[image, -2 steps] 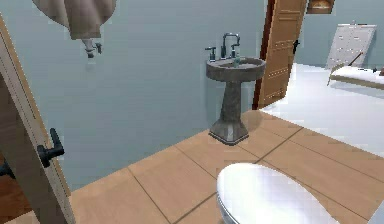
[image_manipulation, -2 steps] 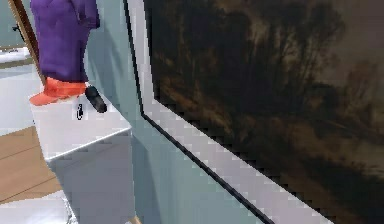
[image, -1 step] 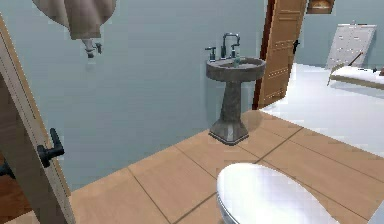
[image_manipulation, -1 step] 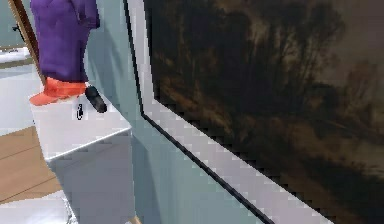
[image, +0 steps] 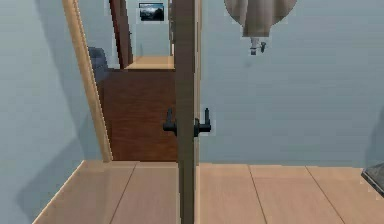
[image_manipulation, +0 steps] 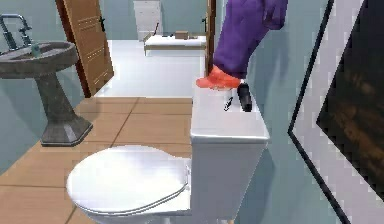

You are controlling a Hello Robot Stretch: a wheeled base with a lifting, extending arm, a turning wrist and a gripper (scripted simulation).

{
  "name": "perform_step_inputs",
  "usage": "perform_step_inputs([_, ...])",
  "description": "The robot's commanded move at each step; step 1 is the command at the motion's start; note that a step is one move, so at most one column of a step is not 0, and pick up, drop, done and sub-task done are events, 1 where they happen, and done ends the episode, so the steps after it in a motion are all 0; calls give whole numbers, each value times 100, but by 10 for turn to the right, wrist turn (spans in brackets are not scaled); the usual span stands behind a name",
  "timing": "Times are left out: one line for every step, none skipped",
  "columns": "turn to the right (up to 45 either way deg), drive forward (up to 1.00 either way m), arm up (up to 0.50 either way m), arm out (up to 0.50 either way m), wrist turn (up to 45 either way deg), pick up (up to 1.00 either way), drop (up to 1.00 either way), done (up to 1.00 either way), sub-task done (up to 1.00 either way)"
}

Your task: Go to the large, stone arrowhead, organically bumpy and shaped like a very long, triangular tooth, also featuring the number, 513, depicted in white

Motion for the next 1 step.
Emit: perform_step_inputs([0, 10, 0, 0, 0, 0, 0, 0, 0])
